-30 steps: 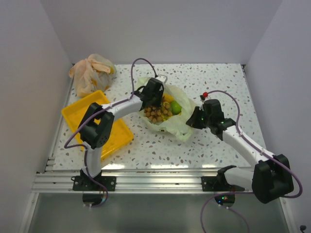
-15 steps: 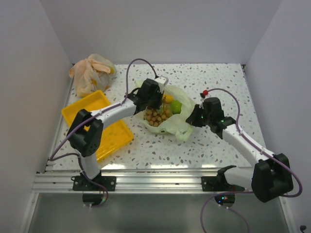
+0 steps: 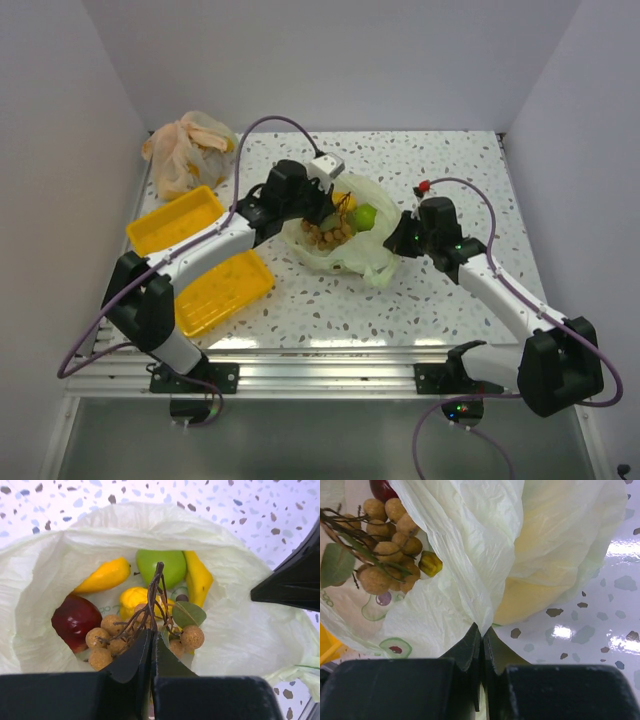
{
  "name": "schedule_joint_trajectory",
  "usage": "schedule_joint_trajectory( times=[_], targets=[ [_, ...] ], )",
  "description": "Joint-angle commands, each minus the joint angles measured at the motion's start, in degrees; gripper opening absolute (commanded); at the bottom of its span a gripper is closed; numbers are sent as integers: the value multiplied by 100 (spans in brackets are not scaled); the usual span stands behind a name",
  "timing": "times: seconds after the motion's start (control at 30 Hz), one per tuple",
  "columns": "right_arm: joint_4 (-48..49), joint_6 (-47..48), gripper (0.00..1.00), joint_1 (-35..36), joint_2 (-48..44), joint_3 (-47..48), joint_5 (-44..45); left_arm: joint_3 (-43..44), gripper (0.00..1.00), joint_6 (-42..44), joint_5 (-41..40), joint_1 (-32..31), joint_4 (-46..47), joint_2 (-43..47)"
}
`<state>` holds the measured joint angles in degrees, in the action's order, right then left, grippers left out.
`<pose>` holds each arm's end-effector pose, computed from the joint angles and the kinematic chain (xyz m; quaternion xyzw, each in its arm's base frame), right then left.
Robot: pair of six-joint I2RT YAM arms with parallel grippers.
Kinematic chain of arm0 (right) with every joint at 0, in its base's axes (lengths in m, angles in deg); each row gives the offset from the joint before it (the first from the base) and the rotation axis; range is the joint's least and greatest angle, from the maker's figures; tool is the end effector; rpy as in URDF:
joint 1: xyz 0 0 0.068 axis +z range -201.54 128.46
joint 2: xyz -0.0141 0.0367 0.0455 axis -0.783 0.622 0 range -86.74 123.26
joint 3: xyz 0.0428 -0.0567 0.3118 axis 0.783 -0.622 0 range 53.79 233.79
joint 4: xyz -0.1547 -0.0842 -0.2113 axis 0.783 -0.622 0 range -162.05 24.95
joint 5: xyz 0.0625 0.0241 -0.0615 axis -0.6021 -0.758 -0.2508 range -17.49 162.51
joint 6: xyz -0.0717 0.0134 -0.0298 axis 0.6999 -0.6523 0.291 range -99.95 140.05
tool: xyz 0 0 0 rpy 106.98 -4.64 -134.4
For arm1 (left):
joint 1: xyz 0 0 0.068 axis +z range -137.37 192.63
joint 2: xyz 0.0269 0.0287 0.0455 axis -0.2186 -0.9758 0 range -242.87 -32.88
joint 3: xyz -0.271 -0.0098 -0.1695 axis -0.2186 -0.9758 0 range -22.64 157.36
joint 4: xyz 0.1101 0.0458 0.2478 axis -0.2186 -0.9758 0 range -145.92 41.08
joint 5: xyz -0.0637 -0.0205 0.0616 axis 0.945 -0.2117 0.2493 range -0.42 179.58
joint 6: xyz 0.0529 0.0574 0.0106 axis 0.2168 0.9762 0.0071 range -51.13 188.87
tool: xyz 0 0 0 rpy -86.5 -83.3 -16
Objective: Untie the knot of the plastic bag and take out the fruit
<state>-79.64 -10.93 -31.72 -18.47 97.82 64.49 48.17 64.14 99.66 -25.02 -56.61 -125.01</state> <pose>0.2559 0.1022 0.2634 0.0575 0.8984 0.2417 0.3622 0.3237 -0.2648 0.3190 0.2859 0.8106 -0.2533 0.4439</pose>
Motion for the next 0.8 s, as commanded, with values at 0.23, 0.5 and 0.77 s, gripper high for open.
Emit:
schedule_joint_trajectory(
  times=[0.23, 0.5, 0.77],
  targets=[
    [132, 92, 2, -12, -86, -52, 186, 197, 0, -695, -989, 3, 1471, 1074],
    [79, 127, 2, -13, -287, -263, 151, 65, 0, -1231, -4062, 169, 1411, 1751],
    [-97, 224, 2, -13, -578, -307, 265, -277, 0, -2040, -4867, 1355, -715, 2191]
  ],
)
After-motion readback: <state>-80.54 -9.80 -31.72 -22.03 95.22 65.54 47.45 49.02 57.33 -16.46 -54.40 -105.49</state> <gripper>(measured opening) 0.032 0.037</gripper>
